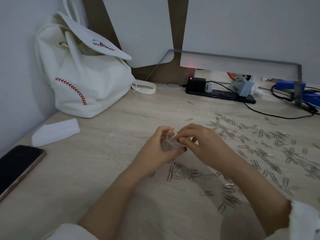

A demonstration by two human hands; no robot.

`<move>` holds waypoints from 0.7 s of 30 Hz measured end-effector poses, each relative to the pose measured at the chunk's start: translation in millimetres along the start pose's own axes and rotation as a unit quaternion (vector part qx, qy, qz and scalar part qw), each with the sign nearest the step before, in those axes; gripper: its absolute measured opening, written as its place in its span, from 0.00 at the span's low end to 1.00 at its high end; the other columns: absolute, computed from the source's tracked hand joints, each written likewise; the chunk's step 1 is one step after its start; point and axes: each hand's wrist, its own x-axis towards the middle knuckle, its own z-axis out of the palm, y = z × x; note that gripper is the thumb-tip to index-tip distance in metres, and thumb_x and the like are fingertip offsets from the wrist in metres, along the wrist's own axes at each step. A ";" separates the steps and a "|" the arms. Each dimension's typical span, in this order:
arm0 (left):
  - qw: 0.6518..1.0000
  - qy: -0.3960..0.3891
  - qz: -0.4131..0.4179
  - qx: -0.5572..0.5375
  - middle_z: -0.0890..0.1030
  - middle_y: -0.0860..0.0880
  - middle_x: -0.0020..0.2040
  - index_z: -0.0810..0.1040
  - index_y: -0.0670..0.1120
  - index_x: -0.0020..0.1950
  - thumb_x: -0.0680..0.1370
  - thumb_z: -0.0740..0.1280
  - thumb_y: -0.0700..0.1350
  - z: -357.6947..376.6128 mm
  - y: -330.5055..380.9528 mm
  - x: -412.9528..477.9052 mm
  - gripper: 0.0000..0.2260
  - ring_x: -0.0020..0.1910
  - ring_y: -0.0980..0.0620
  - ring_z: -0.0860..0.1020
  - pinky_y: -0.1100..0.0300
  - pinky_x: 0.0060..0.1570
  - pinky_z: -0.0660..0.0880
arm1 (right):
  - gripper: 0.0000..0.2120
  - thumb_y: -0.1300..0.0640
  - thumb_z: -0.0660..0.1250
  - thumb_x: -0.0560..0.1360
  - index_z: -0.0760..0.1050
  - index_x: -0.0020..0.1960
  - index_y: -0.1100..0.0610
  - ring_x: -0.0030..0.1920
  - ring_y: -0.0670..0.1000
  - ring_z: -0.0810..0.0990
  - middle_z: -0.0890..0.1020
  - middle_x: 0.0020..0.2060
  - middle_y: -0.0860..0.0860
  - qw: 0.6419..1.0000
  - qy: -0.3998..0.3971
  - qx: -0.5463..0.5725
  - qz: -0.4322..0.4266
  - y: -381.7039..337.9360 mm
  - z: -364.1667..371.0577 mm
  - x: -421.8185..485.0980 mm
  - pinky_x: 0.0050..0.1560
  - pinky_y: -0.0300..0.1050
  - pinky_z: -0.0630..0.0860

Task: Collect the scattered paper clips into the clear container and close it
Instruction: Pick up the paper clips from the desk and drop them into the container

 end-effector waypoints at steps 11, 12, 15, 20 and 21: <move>0.980 0.196 -0.013 -0.018 0.74 0.55 0.60 0.68 0.55 0.59 0.70 0.73 0.51 -30.1 5.3 3.2 0.22 0.58 0.57 0.74 0.71 0.50 0.68 | 0.18 0.48 0.51 0.78 0.66 0.66 0.48 0.66 0.44 0.64 0.69 0.67 0.47 0.999 -0.023 -0.017 -0.025 -22.7 27.4 -27.1 0.68 0.37 0.59; 0.978 0.209 -0.012 -0.021 0.74 0.54 0.59 0.68 0.55 0.59 0.70 0.73 0.50 -30.9 4.4 3.8 0.22 0.59 0.55 0.74 0.70 0.51 0.69 | 0.21 0.46 0.48 0.77 0.62 0.68 0.46 0.70 0.46 0.59 0.63 0.71 0.48 0.995 -0.068 -0.042 -0.052 -25.8 37.3 -31.4 0.70 0.37 0.52; 0.975 0.219 -0.014 -0.018 0.74 0.54 0.60 0.68 0.55 0.59 0.70 0.73 0.50 -31.0 2.7 4.7 0.22 0.60 0.54 0.74 0.66 0.53 0.70 | 0.26 0.39 0.42 0.76 0.50 0.72 0.43 0.75 0.48 0.42 0.48 0.76 0.47 0.979 -0.146 -0.116 -0.085 -32.8 60.1 -37.1 0.70 0.43 0.35; 0.981 0.192 -0.010 0.006 0.73 0.56 0.61 0.67 0.54 0.62 0.71 0.72 0.50 -28.7 2.5 2.3 0.23 0.60 0.56 0.73 0.70 0.51 0.67 | 0.27 0.41 0.37 0.77 0.58 0.72 0.48 0.72 0.50 0.61 0.64 0.72 0.49 0.964 -0.130 -0.220 -0.071 -12.9 56.5 -54.1 0.73 0.49 0.50; 0.983 0.186 -0.009 0.008 0.73 0.56 0.61 0.67 0.55 0.61 0.71 0.72 0.50 -26.5 2.6 2.7 0.22 0.60 0.56 0.73 0.69 0.52 0.66 | 0.26 0.42 0.39 0.78 0.60 0.71 0.49 0.70 0.49 0.66 0.68 0.70 0.48 0.961 -0.121 -0.246 -0.046 -5.5 52.6 -61.1 0.72 0.45 0.55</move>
